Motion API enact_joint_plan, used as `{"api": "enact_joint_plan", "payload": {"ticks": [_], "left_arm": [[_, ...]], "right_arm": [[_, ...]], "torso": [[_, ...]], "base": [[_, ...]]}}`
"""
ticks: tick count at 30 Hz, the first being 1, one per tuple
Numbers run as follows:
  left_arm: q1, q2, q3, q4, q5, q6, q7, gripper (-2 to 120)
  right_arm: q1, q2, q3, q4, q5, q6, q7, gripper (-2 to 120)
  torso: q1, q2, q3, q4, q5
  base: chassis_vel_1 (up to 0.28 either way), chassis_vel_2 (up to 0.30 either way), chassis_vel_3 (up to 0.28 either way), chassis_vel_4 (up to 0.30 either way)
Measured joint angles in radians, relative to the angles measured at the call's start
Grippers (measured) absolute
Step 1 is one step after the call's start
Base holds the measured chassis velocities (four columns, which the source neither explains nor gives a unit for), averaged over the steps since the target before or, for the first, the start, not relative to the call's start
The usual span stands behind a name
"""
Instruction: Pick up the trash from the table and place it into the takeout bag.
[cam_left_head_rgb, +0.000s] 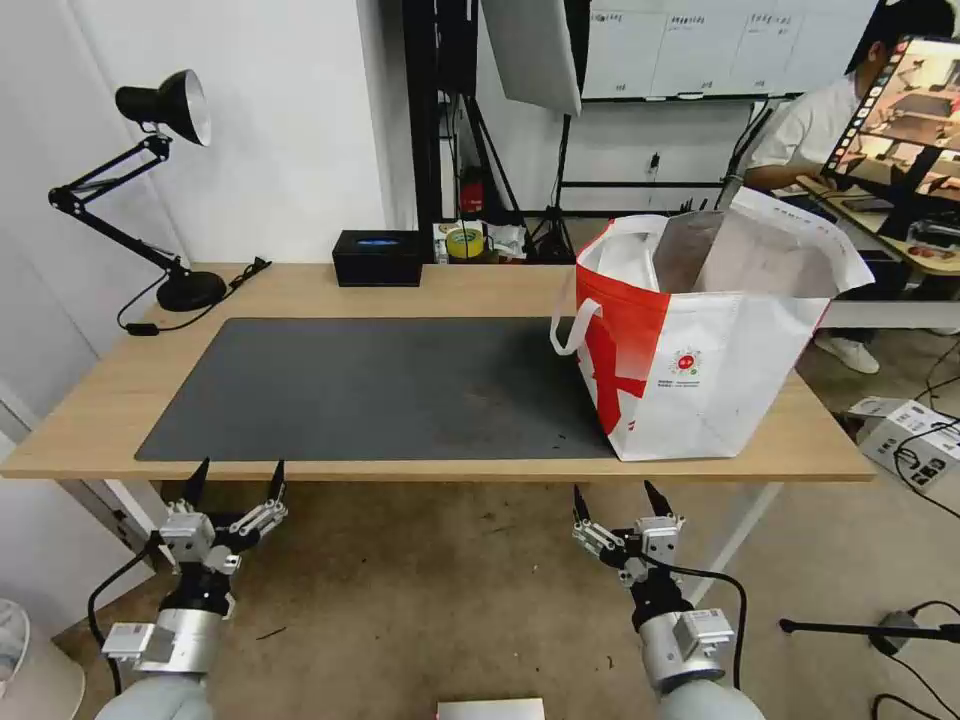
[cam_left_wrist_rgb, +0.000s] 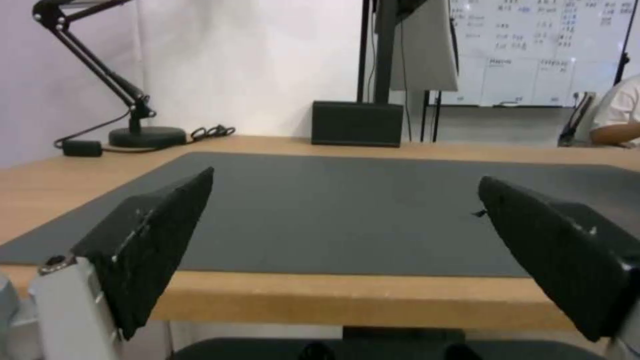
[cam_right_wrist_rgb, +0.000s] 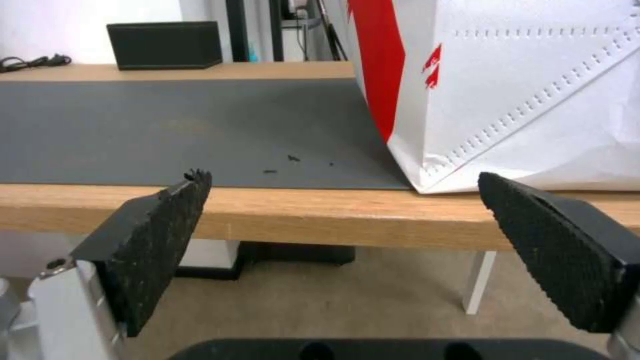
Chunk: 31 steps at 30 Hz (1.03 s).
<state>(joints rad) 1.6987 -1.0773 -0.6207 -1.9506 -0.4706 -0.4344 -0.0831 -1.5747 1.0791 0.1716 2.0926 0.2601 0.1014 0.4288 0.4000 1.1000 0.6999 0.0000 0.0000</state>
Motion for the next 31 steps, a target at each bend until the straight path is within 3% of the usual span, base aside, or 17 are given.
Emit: {"api": "enact_joint_plan", "payload": {"ticks": [31], "left_arm": [[0.024,0.001,-0.012,-0.016,-0.006,0.005,-0.005,100]], "right_arm": [[0.000,0.000,0.000,0.000,0.000,0.000,0.000,100]], "torso": [[0.000,0.000,0.000,-0.0001,0.0000]], "base": [[0.000,0.000,0.000,0.000]]}}
